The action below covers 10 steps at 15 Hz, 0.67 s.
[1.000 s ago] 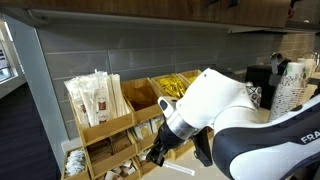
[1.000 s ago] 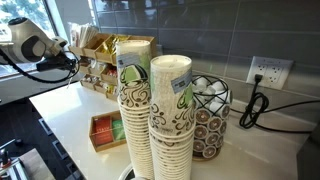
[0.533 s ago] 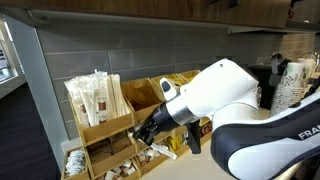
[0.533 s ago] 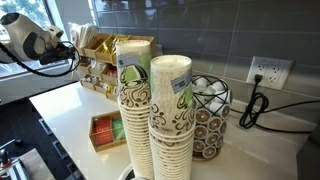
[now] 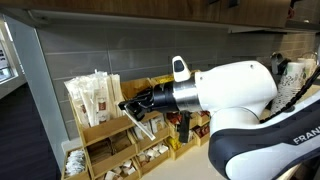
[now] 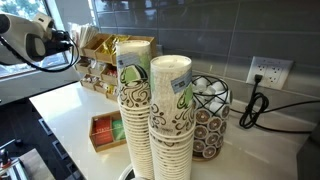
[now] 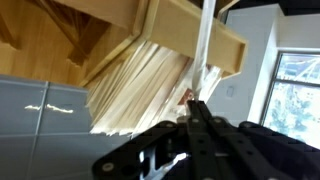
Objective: Put the straw on the counter onto the rack
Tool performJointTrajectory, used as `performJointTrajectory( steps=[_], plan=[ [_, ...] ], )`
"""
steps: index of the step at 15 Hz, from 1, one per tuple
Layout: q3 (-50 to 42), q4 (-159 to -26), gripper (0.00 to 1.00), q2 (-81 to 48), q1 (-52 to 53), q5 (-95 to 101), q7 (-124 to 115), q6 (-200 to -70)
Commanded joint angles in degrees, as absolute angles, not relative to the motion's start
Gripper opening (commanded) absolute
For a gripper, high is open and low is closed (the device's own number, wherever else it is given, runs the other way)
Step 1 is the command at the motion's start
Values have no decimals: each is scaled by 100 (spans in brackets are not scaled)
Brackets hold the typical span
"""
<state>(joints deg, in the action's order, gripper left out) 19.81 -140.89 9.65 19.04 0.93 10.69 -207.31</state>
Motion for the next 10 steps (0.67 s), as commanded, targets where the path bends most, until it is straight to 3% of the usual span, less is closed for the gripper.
performJointTrajectory(
  steps=[1,10],
  plan=[
    [2139,-13933,1,675,1780,-267,1337,-21594],
    [2191,-13202,1,-166,1943,-794,1784,-23088]
  ],
)
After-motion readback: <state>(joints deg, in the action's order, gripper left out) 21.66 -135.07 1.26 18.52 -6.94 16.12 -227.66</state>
